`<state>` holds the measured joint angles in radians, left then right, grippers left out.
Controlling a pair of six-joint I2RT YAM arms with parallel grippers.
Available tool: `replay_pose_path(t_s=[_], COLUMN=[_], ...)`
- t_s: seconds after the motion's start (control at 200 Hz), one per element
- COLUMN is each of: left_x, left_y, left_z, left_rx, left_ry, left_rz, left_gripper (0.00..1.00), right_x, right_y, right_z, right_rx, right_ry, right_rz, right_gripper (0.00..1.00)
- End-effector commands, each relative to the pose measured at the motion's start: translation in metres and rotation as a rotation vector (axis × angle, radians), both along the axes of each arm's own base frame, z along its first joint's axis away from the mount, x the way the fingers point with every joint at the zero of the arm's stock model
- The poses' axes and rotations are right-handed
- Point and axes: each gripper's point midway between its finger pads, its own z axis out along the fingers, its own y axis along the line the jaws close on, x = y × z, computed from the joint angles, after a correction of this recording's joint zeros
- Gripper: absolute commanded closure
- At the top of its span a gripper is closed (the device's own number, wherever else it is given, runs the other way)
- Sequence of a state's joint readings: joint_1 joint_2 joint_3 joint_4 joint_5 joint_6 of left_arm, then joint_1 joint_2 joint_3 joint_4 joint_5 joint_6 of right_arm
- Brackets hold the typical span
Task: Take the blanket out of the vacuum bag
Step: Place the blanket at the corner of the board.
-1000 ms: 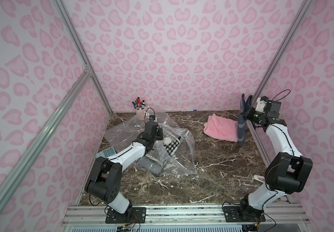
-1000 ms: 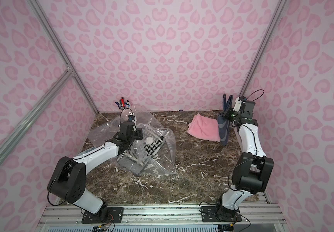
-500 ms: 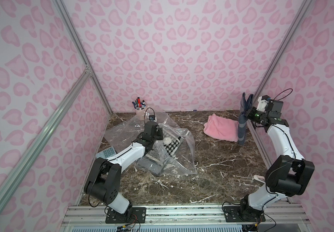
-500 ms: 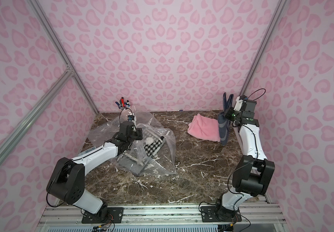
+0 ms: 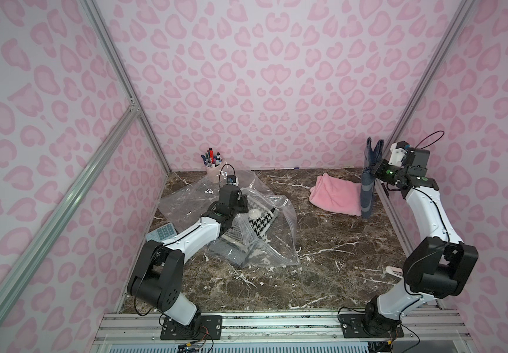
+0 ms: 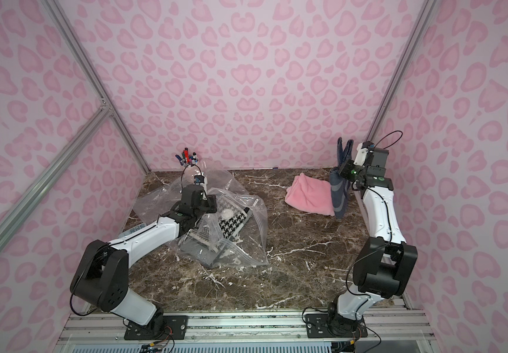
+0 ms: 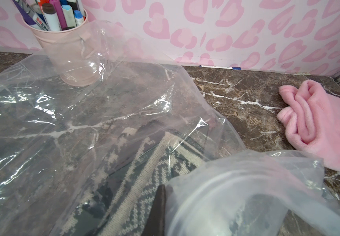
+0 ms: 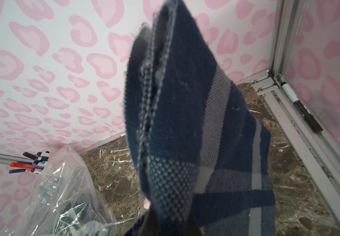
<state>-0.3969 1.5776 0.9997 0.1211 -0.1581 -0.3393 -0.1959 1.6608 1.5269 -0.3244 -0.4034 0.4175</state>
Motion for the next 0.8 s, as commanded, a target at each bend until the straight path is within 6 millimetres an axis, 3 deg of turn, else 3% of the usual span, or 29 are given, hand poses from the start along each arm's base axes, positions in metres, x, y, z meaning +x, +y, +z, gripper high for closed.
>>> replay_pose_path(t_s=[0.0,0.795], left_x=[0.002,0.008], left_y=[-0.002,-0.019], left_z=[0.002,-0.018], left_rx=[-0.021,-0.086], left_ry=[-0.018,0.020], left_rz=[-0.006,-0.050], left_gripper=[0.96,0.96], right_x=[0.008,0.050], right_y=[0.012,0.112], right_z=[-0.001,-0.095], right_rx=[-0.007,0.072], right_ry=[-0.018,0.107], right_rz=[0.026,0.256], right_gripper=[1.00,1.00])
